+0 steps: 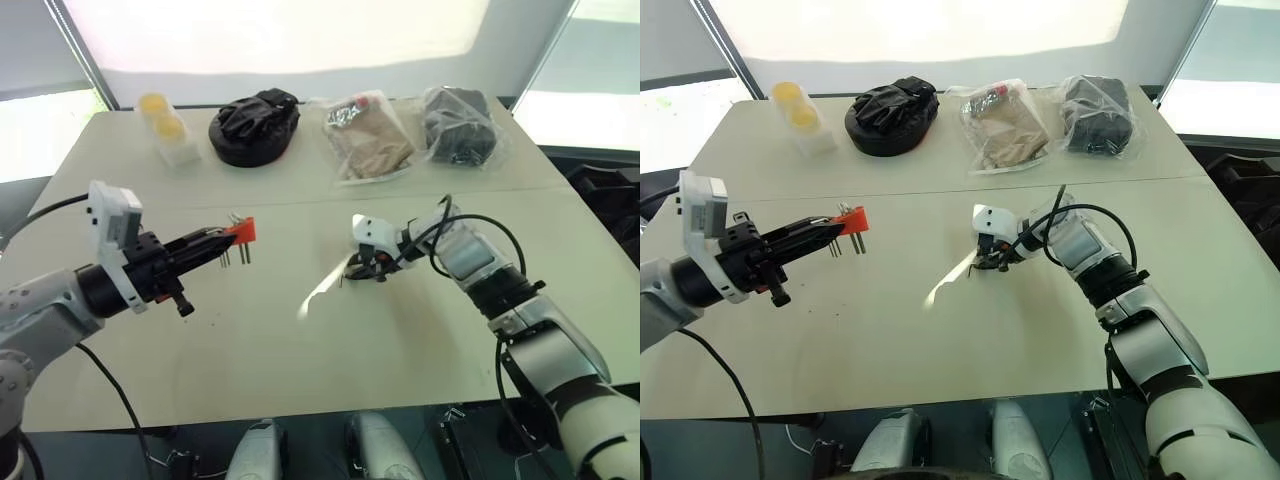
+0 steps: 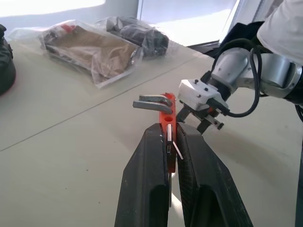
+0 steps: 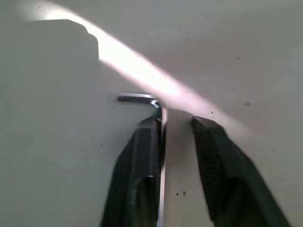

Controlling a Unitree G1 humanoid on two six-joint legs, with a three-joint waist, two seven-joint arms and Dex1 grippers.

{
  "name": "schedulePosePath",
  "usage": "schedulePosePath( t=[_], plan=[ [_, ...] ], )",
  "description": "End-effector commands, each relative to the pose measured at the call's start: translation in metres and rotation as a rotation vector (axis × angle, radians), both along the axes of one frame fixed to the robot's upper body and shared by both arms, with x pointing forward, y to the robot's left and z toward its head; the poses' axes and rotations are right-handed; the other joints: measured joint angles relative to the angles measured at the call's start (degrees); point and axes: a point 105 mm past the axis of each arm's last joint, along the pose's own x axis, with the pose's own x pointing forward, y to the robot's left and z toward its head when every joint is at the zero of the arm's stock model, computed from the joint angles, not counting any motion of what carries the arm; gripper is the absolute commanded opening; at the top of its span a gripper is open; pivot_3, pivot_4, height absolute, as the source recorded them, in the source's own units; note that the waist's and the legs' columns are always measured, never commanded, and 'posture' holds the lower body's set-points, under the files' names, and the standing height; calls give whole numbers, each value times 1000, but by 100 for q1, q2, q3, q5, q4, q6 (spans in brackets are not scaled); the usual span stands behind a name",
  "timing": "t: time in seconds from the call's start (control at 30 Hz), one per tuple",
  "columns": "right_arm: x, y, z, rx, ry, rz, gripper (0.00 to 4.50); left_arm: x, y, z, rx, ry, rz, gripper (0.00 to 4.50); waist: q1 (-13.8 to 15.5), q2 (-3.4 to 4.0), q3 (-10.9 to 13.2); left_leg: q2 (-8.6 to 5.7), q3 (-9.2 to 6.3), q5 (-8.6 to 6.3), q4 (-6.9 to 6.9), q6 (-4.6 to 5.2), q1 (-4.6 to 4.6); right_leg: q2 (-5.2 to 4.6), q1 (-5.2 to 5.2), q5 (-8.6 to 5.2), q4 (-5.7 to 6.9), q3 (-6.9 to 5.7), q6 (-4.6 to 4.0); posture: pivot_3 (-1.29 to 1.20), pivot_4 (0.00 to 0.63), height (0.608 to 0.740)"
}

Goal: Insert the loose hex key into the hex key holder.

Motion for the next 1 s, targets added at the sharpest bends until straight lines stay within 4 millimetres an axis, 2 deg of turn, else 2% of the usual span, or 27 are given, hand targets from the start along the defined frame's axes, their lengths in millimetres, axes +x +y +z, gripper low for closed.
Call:
schedulePosePath(
  t=[0.03, 0.13, 0.2, 0.27, 0.33, 0.5, 0.63, 0.7, 0.73, 0.8, 0.87, 1.0],
  plan=[
    [-3, -3, -2, -5, -18, -4, 65, -2, 1, 14, -2, -63, -2, 0, 1, 0, 0, 0, 0, 0, 0, 0, 1, 0, 1, 0, 0, 0, 0, 0, 150, 740],
    [-3, 2, 4, 71, -15, -54, 65, -2, 1, 12, -7, -57, 1, 0, 2, 0, 0, 0, -1, 0, 0, 0, 2, 0, 3, 0, 0, 0, 0, 0, 150, 740],
    [2, 10, 15, 173, -22, -112, 65, -2, -1, 11, -18, -55, -5, 0, -7, 0, 0, 0, -1, 0, 0, 0, 2, 0, 3, 0, -1, 0, 0, 0, 150, 740],
    [18, 24, 54, 446, -103, -204, 65, 1, -4, 11, -31, -56, -12, 0, -19, 1, 0, 1, 0, 0, 0, 0, 2, 1, 1, 0, 0, 1, 0, 0, 150, 740],
    [29, 28, 91, 670, -185, -263, 65, 5, -7, 10, -39, -52, -22, 0, -8, 1, 1, 1, 0, 1, 0, -1, 0, 5, -5, 0, 7, 1, 0, 0, 150, 740],
    [35, 26, 145, 951, -244, -363, 65, 19, -16, 7, -55, -36, -67, 0, 57, 1, 1, -5, -3, 1, 1, -2, -11, -2, -9, 1, 5, -1, 1, 0, 150, 740],
    [22, 31, 181, 1106, -279, -323, 65, 31, -25, 6, -53, -30, -120, 0, 32, 2, 1, -10, -4, 2, 8, -3, -42, -4, -31, 5, 1, -1, 9, 0, 150, 740],
    [13, 35, 194, 1180, -235, -290, 65, 36, -28, 6, -48, -31, -138, 0, 7, 2, 1, -9, -5, 3, 13, -6, -66, -4, -58, 7, 9, -1, 11, 0, 150, 740],
    [6, 37, 202, 1232, -197, -258, 65, 38, -29, 6, -46, -33, -146, 0, -7, 2, 1, -9, -5, 4, 15, -6, -72, -4, -66, 7, 11, -1, 12, 0, 150, 740],
    [-21, 43, 220, 1361, -91, -111, 65, 45, -33, 9, -57, -39, -165, 0, -6, 2, 1, -5, -5, 4, 15, -6, -75, -1, -72, 7, 14, -1, 12, 0, 150, 740],
    [-42, 48, 223, 1393, -49, 0, 65, 51, -37, 11, -67, -45, -177, 0, -7, 2, 1, -3, -6, 3, 14, -5, -76, 1, -74, 7, 17, -3, 12, 0, 150, 740],
    [-54, 59, 212, 1373, -19, 28, 65, 57, -44, 14, -73, -61, -197, 0, -11, 1, 0, -4, -6, 3, 16, -4, -76, 0, -72, 7, 18, -4, 12, 0, 150, 740]
  ],
)
